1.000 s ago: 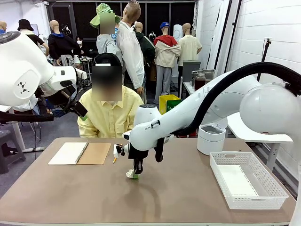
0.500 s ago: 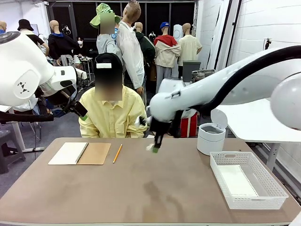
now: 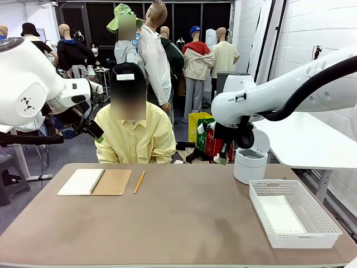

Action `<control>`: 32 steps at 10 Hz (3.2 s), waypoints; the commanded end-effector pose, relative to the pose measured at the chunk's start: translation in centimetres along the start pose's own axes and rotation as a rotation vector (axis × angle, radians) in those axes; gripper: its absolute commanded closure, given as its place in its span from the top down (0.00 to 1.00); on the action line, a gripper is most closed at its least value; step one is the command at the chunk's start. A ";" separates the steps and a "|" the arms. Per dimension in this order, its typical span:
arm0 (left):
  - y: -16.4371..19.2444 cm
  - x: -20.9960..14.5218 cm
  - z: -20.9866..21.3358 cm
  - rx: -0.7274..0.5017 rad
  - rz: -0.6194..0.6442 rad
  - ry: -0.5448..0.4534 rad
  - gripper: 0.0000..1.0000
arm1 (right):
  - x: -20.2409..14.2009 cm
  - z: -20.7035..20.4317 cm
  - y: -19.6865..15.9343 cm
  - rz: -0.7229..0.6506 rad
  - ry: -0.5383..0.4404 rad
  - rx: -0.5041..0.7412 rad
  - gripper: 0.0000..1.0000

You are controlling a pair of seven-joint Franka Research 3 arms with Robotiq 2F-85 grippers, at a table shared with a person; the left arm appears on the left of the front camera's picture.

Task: Sort the paper based on its condition.
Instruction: If a person hands you a paper, place it in the Organizing basket , and if it's crumpled, put it in the Trash can.

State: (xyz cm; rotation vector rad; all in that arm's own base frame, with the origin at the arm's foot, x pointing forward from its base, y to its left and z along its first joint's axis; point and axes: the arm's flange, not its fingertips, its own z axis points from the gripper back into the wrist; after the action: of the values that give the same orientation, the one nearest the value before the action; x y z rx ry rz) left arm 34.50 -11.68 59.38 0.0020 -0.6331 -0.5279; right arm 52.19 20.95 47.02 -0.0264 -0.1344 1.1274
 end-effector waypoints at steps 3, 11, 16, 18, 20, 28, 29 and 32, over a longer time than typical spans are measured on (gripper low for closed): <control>0.0 0.0 0.1 -0.004 0.001 0.005 1.00 | 0.3 -0.1 0.3 0.029 -0.010 0.011 0.00; 0.0 0.0 0.1 -0.004 0.001 0.005 1.00 | -0.3 0.7 -6.1 -0.389 0.097 -0.254 0.00; 0.0 0.0 0.1 -0.004 0.001 0.005 1.00 | -0.2 -1.4 -10.3 -0.557 0.153 -0.359 0.00; 0.0 0.0 0.1 -0.004 0.001 0.005 1.00 | -0.6 -1.3 -10.9 -0.563 0.174 -0.363 0.00; 0.0 0.0 0.1 -0.004 0.001 0.005 1.00 | -1.3 -1.4 -11.4 -0.576 0.188 -0.373 0.00; 0.0 0.0 0.1 -0.004 0.001 0.005 1.00 | -1.8 -0.8 -14.6 -0.632 0.228 -0.422 0.00; 0.0 0.0 0.1 -0.004 0.001 0.005 1.00 | -1.6 -0.9 -14.7 -0.631 0.229 -0.420 0.00; 0.0 0.0 0.1 -0.004 0.001 0.005 1.00 | -1.6 -0.8 -15.0 -0.645 0.239 -0.406 0.25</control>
State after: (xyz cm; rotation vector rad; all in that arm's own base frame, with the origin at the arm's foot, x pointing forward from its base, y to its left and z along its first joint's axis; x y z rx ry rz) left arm 34.49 -11.68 59.39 0.0020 -0.6333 -0.5279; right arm 64.30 12.95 47.29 -0.4140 -0.1523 0.4668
